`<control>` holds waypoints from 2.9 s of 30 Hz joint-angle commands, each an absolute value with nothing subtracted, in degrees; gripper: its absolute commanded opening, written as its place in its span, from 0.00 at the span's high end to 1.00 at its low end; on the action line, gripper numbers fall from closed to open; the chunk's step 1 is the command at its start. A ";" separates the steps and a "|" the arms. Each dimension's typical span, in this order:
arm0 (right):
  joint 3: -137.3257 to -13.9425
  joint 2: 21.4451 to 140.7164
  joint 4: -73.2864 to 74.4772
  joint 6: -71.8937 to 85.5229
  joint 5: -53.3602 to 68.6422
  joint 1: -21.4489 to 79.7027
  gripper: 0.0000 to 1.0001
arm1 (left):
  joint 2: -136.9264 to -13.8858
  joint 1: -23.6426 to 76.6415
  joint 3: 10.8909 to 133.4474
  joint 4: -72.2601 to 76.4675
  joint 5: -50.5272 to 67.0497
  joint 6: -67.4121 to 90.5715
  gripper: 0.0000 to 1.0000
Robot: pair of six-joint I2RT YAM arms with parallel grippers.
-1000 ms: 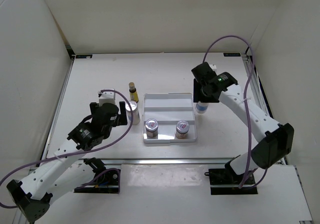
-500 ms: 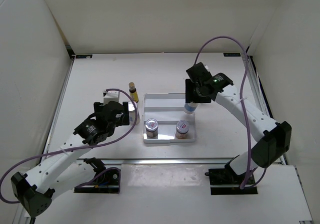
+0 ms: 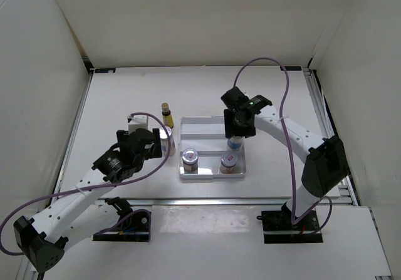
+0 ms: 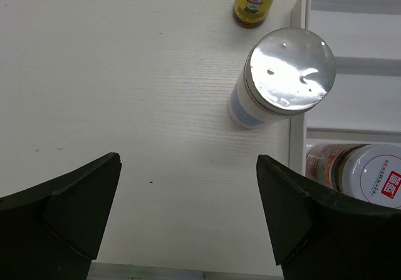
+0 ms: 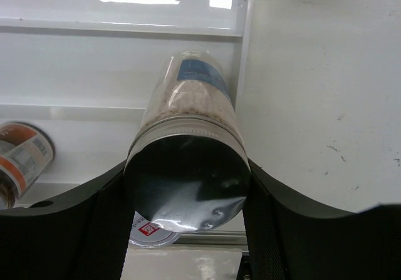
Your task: Organize the condiment bottles
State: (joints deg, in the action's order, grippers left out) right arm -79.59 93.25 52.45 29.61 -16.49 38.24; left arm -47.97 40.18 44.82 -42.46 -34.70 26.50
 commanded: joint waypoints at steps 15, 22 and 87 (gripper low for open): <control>-84.81 72.54 55.81 25.59 -23.65 41.57 0.00 | -60.81 38.77 53.43 -35.61 -35.08 26.46 0.00; -77.44 61.80 59.32 27.50 -20.57 41.57 0.00 | -65.21 34.99 54.05 -29.63 -28.84 25.31 0.00; -66.80 48.43 68.82 33.92 -22.32 41.57 0.00 | -80.94 36.83 65.84 -21.09 -10.90 24.26 0.78</control>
State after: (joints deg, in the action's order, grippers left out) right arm -66.98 49.04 67.75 32.49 -21.08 41.39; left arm -82.48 36.51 66.02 -24.84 -10.90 23.33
